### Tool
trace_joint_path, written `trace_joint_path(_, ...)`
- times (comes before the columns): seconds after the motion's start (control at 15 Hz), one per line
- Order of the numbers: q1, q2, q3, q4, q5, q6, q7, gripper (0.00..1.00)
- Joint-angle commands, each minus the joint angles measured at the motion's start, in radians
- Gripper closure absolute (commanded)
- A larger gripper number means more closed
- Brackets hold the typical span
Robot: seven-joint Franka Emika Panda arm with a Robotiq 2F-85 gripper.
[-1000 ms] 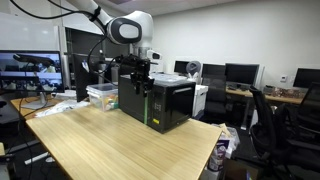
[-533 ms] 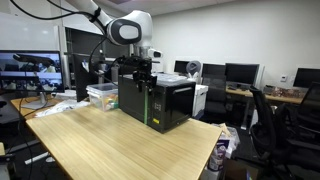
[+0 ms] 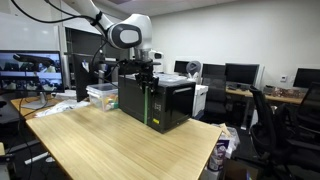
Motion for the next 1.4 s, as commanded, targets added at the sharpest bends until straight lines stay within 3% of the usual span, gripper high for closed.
trace_joint_path(0.0,-0.021,-0.007,0.019,-0.021,0.015,0.036,-0.003,0.75)
trace_joint_path(0.27,-0.024,-0.043,0.015,-0.053,0.011,-0.006,0.003,0.99)
trace_joint_path(0.8,-0.028,-0.146,0.012,-0.15,-0.011,-0.081,-0.047,0.96)
trace_joint_path(1.33,-0.012,-0.324,-0.026,-0.32,-0.083,-0.232,-0.078,0.96)
